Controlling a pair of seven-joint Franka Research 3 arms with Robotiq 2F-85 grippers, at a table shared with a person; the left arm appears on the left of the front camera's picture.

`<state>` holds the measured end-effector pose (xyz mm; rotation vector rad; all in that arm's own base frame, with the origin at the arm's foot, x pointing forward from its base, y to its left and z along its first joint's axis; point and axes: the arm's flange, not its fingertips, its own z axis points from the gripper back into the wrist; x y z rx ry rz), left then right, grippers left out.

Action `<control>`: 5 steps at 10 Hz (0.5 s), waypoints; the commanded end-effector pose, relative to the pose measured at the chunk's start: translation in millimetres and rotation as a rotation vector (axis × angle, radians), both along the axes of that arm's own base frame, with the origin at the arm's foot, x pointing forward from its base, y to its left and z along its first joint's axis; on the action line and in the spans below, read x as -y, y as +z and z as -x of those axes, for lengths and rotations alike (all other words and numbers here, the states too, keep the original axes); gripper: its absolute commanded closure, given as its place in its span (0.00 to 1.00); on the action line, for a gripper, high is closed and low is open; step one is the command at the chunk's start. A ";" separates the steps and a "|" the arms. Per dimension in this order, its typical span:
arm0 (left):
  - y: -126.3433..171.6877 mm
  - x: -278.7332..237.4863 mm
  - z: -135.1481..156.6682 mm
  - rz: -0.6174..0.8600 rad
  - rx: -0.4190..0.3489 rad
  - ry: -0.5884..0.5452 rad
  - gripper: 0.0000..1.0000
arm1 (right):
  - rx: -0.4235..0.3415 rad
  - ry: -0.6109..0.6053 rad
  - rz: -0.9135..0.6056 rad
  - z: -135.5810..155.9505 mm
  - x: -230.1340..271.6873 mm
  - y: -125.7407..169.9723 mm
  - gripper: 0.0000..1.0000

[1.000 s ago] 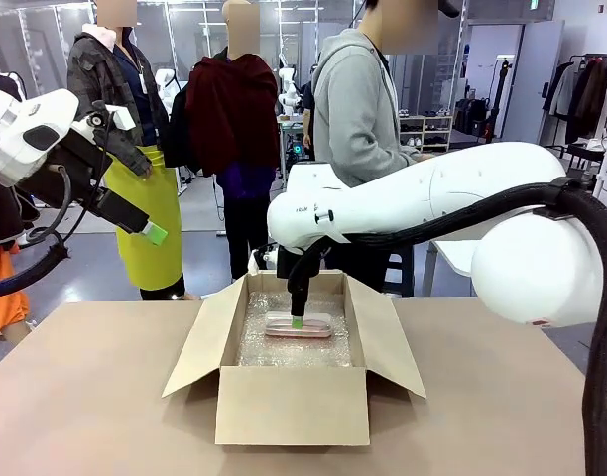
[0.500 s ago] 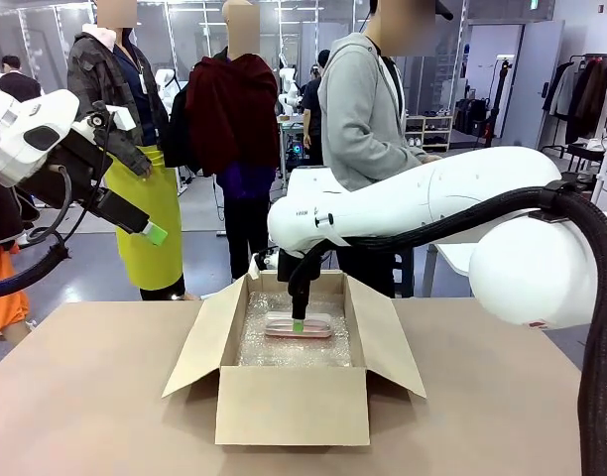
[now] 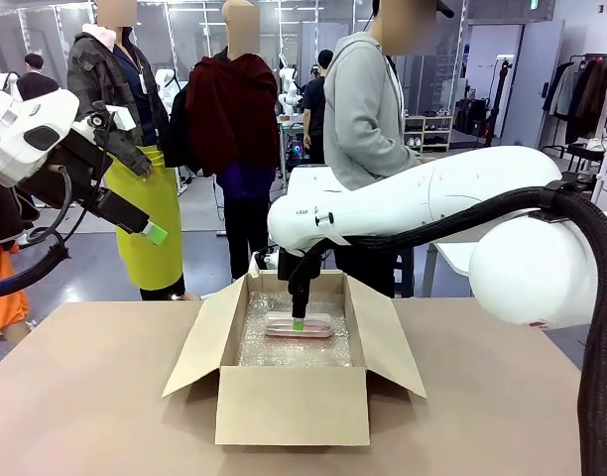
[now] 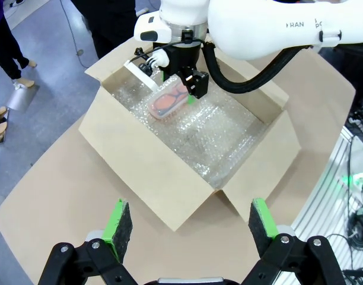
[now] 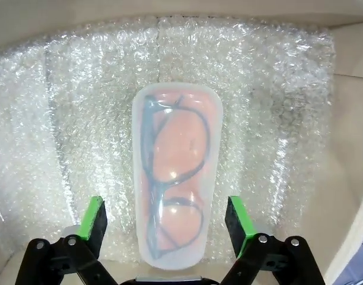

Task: Pack the glasses set securely to prepare it for shipping.
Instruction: Put the Glasses case from the right side of the table into the Package Box.

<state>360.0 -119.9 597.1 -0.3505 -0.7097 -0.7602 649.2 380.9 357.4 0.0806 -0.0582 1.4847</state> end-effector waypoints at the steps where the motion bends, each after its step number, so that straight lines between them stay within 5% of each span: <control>1: 0.1 -1.5 0.5 0.016 0.010 -0.008 0.00 | -0.008 -0.042 -0.031 26.8 21.1 60.6 0.00; 3: 0.1 -1.5 0.5 0.016 0.010 -0.008 0.00 | -0.018 -0.163 -0.058 55.5 64.0 109.0 0.00; 5: 0.1 -1.5 0.5 0.016 0.010 -0.008 0.00 | 0.053 -0.379 -0.224 100.1 137.0 137.2 0.00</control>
